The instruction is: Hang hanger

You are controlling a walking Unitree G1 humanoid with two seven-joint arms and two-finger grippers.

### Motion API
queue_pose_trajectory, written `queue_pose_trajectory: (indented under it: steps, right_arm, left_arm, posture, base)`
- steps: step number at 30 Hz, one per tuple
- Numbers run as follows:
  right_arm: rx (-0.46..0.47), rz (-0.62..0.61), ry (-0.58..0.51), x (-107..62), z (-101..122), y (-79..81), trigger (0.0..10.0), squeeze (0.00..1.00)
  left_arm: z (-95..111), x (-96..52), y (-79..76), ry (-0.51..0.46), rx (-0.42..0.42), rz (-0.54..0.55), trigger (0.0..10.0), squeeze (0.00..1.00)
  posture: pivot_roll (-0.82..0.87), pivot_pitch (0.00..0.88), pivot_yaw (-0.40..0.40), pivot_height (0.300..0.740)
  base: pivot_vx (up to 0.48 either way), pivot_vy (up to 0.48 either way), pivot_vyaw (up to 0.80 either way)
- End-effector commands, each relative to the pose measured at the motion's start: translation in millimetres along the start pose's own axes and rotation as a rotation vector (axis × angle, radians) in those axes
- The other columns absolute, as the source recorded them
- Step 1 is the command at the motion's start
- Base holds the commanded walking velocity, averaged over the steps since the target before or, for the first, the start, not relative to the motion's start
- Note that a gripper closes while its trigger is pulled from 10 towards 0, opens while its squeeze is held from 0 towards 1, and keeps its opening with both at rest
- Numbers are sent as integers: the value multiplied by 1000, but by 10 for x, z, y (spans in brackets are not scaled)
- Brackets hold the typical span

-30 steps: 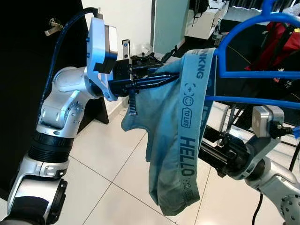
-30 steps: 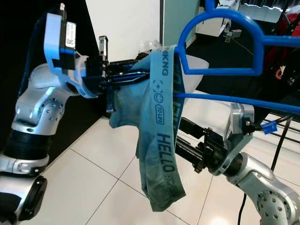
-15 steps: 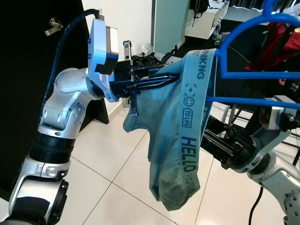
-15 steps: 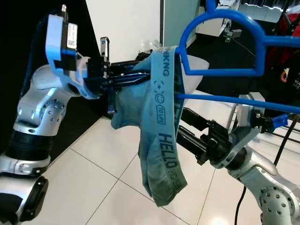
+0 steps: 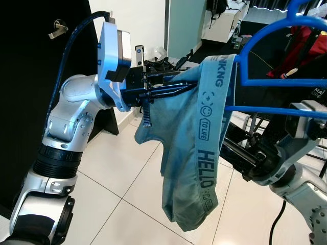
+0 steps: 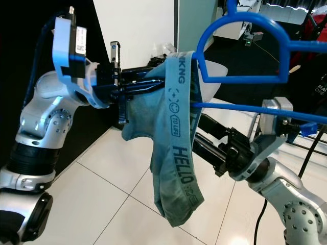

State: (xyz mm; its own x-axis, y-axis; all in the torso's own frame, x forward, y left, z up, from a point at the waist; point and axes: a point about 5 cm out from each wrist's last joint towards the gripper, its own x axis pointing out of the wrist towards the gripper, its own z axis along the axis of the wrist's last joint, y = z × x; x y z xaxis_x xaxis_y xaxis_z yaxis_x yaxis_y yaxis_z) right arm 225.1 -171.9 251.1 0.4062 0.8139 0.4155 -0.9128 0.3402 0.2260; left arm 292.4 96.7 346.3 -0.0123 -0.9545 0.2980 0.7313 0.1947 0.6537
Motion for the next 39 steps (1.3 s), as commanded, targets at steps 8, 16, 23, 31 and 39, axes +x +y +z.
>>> queue_pose_trajectory:
  steps: [8,16,23,31,39]
  right_arm:
    - [1,64,-43,-6,92,112,10000,0]
    - [-2,53,-46,-3,107,97,10000,0]
    - [-9,19,-43,-39,117,56,10000,0]
    - [-21,-44,3,-209,112,23,10000,0]
    - [-26,-56,-2,-248,139,47,10000,0]
  left_arm:
    - [-43,-16,-23,8,-5,12,10000,0]
    - [-40,-9,-27,5,-3,10,10000,0]
    - [-40,-7,-30,6,-2,10,10000,0]
    - [-32,-22,-22,9,2,12,10000,0]
    - [-33,-17,-19,6,1,11,10000,0]
  posture:
    - [-50,99,18,740]
    - [-50,94,16,740]
    - [-46,92,12,740]
    - [-49,93,14,740]
    - [-52,98,18,740]
  base:
    - [0,0,0]
    - [0,0,0]
    - [0,0,0]
    - [0,0,0]
    - [0,0,0]
